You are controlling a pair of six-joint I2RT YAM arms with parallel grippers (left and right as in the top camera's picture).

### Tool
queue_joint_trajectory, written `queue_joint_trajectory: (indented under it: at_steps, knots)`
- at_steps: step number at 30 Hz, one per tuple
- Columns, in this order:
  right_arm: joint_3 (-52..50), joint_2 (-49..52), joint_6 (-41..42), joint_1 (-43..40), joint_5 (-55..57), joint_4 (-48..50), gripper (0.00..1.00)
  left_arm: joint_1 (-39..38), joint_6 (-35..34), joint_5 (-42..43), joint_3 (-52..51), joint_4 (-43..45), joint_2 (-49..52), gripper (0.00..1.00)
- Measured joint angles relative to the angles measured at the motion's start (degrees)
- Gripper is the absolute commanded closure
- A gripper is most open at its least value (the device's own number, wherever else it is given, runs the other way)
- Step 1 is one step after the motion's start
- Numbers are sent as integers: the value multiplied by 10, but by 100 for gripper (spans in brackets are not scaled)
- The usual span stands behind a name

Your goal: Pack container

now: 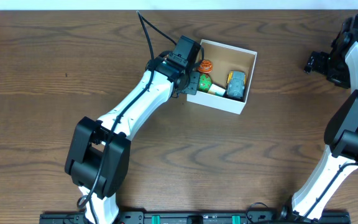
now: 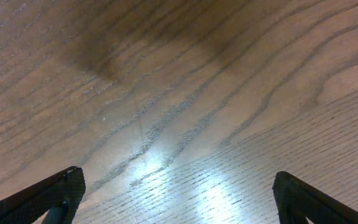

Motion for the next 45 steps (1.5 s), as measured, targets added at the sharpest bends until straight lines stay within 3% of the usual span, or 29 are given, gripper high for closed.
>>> queue_joint_trajectory:
  at_steps: [17,45]
  knots:
    - [0,0,0,0,0,0,1,-50,-17,23,0,-13,0,94]
    - [0,0,0,0,0,0,1,-50,-17,64,0,-32,0,94]
